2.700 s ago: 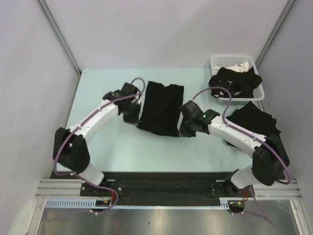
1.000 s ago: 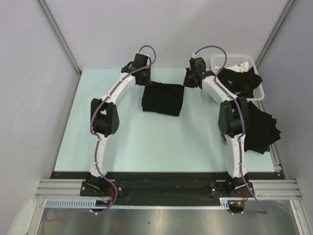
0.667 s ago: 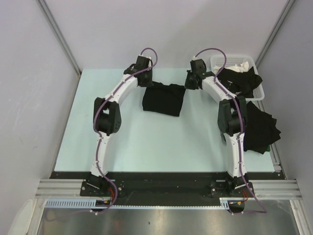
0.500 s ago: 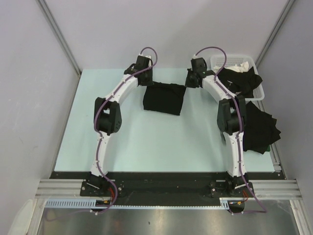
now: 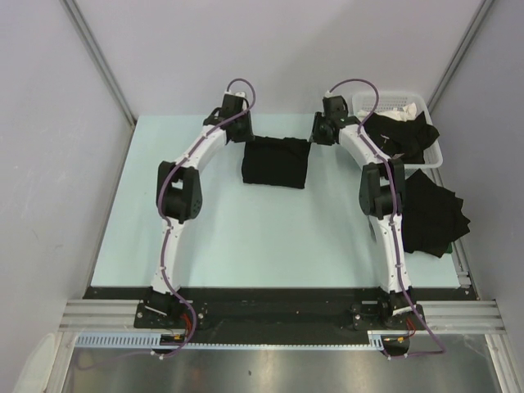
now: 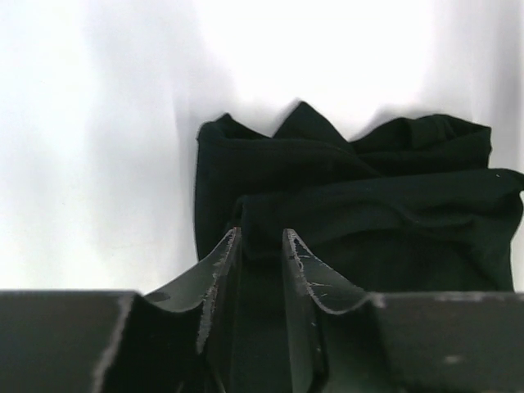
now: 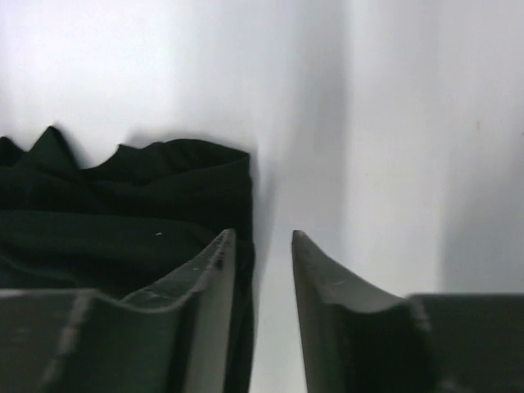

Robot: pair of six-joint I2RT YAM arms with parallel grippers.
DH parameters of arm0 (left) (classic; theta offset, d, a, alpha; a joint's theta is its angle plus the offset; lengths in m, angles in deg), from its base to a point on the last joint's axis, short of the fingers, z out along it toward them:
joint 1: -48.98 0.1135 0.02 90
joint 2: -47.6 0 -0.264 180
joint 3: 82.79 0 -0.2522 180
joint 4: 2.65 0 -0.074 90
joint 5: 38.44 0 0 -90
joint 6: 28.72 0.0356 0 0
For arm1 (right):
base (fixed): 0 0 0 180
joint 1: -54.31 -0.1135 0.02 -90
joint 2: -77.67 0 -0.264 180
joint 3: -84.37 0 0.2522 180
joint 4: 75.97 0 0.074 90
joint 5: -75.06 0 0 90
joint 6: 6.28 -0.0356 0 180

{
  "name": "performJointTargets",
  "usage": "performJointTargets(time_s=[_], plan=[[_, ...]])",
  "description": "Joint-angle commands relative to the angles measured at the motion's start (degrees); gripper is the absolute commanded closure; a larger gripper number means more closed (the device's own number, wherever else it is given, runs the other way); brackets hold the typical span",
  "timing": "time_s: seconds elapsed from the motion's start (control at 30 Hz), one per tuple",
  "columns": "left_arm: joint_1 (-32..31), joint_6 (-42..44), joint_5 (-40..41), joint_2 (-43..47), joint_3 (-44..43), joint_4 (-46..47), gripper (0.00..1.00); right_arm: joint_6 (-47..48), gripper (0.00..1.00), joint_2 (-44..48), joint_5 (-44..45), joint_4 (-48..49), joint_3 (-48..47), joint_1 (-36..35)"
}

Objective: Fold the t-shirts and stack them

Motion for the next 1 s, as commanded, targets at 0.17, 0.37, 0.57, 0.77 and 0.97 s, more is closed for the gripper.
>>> performJointTargets(time_s=[0.17, 0.37, 0.57, 0.77, 0.97], plan=[[0.99, -1.5, -1.6, 1.95, -0.75, 1.94, 0.62, 0.85, 0.55, 1.47, 0.64, -0.15, -3.61, 0.71], [0.99, -0.45, -1.78, 6.69, 2.66, 0.0, 0.62, 0.41, 0.54, 7.62, 1.43, 0.73, 0.51, 0.18], [0.99, -0.18, -2.57, 10.74, 6.81, 0.62, 0.64, 0.24, 0.55, 12.28, 0.9, -0.15, 1.66, -1.23], [0.99, -2.2, -6.52, 8.56, 6.47, 3.34, 0.71, -0.03, 0.55, 16.33, 0.55, -0.76, 5.44, -2.37], [0.9, -5.19, -8.81, 2.49, 0.57, 4.22, 0.78, 1.02, 0.55, 20.89, 0.46, -1.03, 10.98, -2.81]])
